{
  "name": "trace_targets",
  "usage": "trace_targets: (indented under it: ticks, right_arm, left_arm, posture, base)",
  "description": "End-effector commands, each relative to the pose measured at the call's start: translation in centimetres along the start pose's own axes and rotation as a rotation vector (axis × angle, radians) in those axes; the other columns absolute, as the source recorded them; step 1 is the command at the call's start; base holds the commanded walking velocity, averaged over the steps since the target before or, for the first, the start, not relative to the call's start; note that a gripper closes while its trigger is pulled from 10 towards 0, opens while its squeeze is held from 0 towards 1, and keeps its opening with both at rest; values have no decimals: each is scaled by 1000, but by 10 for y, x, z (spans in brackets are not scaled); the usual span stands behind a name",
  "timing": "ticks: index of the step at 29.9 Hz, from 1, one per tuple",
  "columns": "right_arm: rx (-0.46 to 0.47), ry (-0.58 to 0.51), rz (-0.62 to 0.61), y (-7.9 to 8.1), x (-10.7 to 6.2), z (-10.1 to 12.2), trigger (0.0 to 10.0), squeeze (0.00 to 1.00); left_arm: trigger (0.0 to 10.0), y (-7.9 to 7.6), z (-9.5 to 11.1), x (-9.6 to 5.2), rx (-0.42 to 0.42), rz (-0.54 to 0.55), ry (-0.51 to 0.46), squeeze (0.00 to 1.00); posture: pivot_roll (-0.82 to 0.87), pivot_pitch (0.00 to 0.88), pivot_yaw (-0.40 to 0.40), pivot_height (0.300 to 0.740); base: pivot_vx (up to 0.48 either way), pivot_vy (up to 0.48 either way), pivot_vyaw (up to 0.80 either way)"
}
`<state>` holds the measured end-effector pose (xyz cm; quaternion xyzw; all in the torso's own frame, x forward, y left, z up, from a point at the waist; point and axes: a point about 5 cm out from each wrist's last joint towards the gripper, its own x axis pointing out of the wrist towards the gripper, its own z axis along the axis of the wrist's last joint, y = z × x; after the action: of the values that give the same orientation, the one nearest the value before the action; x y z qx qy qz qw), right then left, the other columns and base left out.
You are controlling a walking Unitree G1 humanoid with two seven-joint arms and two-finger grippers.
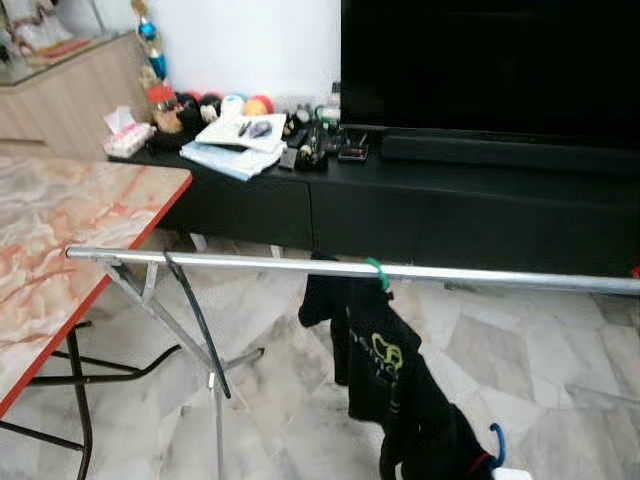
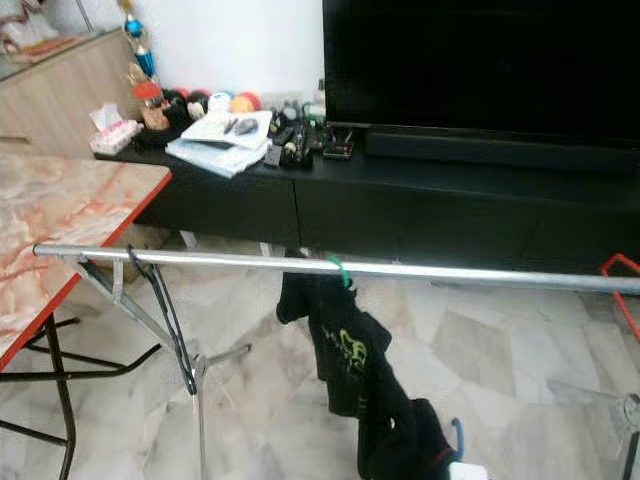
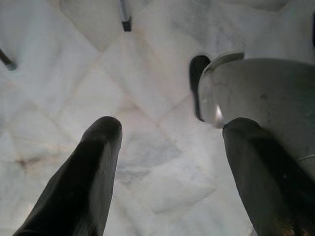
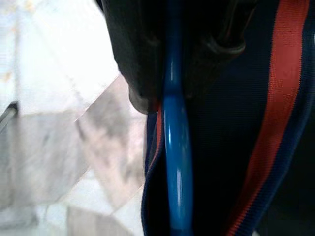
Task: Hang hanger
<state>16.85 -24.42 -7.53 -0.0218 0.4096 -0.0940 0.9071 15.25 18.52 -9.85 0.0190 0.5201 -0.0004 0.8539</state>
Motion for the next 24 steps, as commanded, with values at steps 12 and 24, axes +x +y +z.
trace_targets:
  ticks: [12, 24]
  right_arm:
    - [-53, -163, 76, 9, 4, 30, 10000, 0]
    - [-67, -173, 71, 3, 4, 33, 10000, 0]
  left_arm:
    - [10000, -15, 13, 2, -20, -48, -59, 0]
    - [10000, -17, 13, 2, -30, -57, -61, 0]
  posture:
    - [-31, 56, -3, 740]
    - [-33, 59, -10, 740]
  base:
    - [0, 0, 0]
    - [0, 0, 0]
